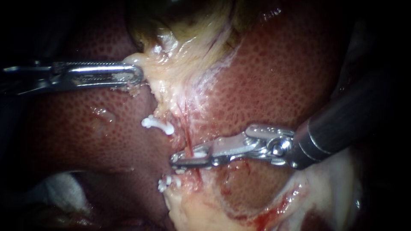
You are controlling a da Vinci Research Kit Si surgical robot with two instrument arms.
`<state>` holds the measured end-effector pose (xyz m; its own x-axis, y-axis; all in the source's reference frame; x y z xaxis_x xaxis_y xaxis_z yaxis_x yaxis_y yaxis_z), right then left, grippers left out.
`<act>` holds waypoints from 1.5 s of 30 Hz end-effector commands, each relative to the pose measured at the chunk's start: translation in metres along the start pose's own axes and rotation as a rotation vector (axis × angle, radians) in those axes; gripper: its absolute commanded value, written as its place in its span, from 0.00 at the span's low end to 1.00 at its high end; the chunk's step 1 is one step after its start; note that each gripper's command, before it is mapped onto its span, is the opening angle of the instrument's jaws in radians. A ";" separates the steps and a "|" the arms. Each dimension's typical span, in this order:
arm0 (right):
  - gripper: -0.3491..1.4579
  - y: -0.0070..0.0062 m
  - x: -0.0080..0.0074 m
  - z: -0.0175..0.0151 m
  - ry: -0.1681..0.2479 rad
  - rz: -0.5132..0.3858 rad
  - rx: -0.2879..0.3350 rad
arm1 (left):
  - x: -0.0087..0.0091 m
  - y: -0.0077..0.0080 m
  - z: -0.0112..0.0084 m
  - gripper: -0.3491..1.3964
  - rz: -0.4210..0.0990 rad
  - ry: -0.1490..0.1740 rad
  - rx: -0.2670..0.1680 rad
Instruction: Going back second clip right tube
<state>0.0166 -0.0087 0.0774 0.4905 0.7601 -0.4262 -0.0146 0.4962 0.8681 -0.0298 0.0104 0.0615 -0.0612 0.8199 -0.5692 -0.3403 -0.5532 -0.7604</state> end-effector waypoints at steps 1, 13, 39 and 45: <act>0.00 0.0000 0.0000 -0.0001 -0.001 -0.001 -0.001 | 0.0001 0.0001 0.0000 0.00 0.000 0.001 0.001; 0.37 0.0000 0.0001 0.0001 0.013 -0.036 -0.015 | 0.0001 0.0001 -0.0002 0.00 0.000 0.000 0.001; 0.47 -0.0023 0.0022 -0.0091 0.040 -0.217 -0.101 | 0.0001 0.0004 -0.0003 0.00 0.000 0.001 0.002; 0.47 -0.0054 0.0045 -0.0138 0.051 -0.299 -0.087 | 0.0000 0.0003 -0.0003 0.00 0.001 0.000 0.001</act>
<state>0.0065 -0.0019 0.0666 0.4388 0.5833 -0.6835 0.0538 0.7422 0.6680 -0.0296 0.0102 0.0611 -0.0609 0.8195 -0.5699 -0.3420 -0.5535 -0.7594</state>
